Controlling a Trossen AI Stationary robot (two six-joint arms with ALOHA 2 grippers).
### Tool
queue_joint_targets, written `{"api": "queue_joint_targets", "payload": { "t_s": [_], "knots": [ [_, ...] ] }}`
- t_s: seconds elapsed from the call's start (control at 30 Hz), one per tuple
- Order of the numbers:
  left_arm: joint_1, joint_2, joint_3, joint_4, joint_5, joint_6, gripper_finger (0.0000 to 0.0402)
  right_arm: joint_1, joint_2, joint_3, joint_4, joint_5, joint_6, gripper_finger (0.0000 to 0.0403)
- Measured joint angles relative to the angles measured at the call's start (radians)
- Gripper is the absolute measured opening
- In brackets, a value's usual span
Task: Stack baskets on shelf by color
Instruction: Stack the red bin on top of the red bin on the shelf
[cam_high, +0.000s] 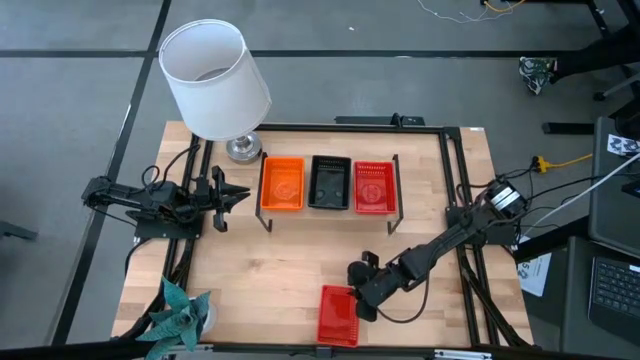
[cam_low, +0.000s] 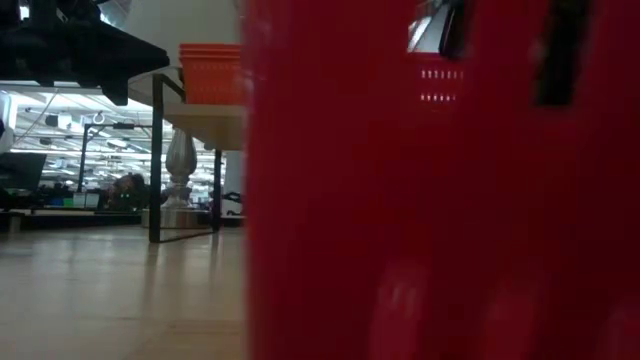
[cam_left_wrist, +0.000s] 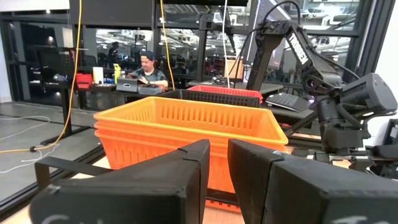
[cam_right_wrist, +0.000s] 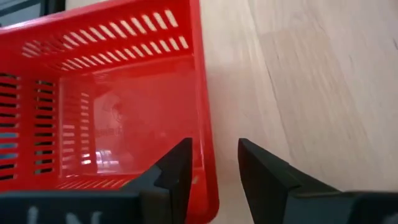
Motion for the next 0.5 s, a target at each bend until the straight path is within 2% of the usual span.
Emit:
{"api": "queue_joint_targets", "payload": {
  "t_s": [0.13,0.3,0.4,0.5],
  "knots": [
    [0.000,0.000,0.000,0.000,0.000,0.000,0.0050,0.000,0.003,0.003,0.002,-0.004,0.028,0.0110],
    [0.000,0.000,0.000,0.000,0.000,0.000,0.0050,0.000,0.003,0.039,0.000,-0.034,0.021,0.0019],
    [0.000,0.000,0.000,0.000,0.000,0.000,0.0050,0.000,0.003,0.076,-0.036,-0.039,0.031,0.0009],
    [0.000,0.000,0.000,0.000,0.000,0.000,0.0050,-0.002,0.003,0.168,-0.164,-0.052,0.042,0.0006]
  ]
}}
